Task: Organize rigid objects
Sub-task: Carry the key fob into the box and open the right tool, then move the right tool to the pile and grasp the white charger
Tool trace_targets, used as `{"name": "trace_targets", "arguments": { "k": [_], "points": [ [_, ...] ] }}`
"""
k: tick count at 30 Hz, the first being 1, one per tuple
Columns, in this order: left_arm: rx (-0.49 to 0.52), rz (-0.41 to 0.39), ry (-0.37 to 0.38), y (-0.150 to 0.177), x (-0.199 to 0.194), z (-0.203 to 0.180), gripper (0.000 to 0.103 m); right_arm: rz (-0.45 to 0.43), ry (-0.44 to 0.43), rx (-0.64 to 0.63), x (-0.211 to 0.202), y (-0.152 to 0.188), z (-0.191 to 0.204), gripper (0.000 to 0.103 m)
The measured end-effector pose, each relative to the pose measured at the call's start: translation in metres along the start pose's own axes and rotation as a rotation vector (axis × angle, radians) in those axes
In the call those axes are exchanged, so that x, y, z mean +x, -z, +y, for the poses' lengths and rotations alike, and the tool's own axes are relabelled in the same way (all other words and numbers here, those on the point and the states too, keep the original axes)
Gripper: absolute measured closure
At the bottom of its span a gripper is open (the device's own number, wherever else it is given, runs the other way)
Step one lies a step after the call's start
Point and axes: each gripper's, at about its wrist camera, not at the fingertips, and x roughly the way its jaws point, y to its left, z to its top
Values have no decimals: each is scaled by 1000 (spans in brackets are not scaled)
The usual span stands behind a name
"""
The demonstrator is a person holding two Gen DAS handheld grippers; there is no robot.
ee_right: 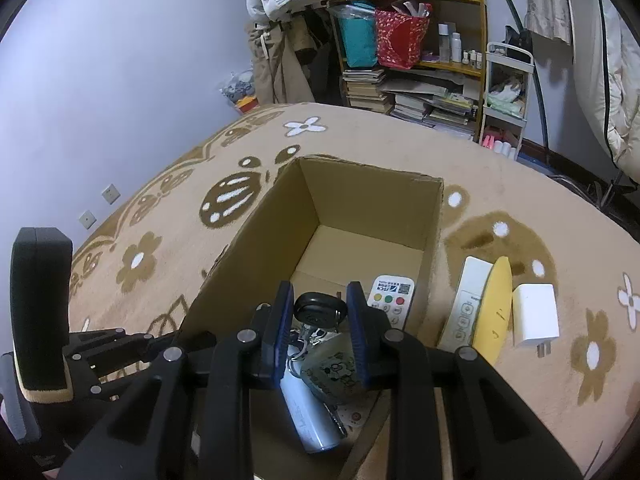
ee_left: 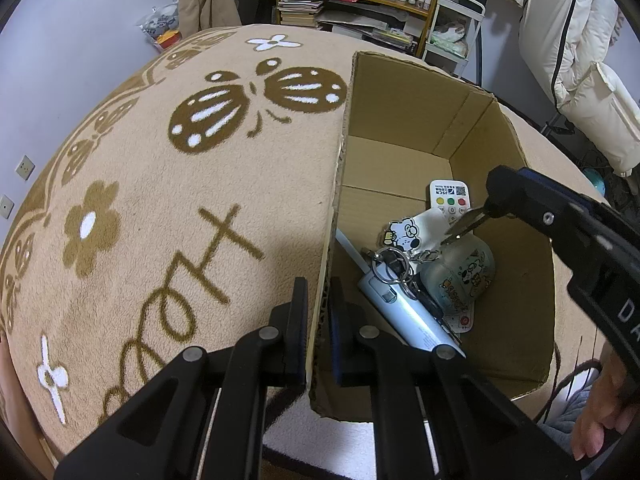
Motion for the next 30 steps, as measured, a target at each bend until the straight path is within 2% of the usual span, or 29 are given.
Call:
{"name": "trace_targets", "arguments": {
  "k": [7,9,11,13,15,16,17,20,30],
  "points": [
    [-1,0,2,0,0,0,93,-17,38,-8,-3,-1,1,73],
    [-2,1,4,0,0,1,93,-27,33,4,-6,-3,-3,63],
    [-2,1,4,0,0,1,93,-45,30,27,-10,-3,-8,42],
    [-3,1,6,0,0,2,93,-74,45,46,-16,-6,-14,40],
    [-4,1,5,0,0,2,93,-95,67,56,-20,-7,-19,29],
    [-3,2,5,1,1,2,93,-111,77,68,-23,-8,-24,18],
    [-3,1,5,0,0,2,93,-131,89,87,-27,-10,-30,10],
    [-4,1,5,0,0,2,93,-153,124,116,-32,-13,-47,5],
    [0,1,2,1,0,2,92,-116,267,208,-23,-16,-105,3]
  ]
}}
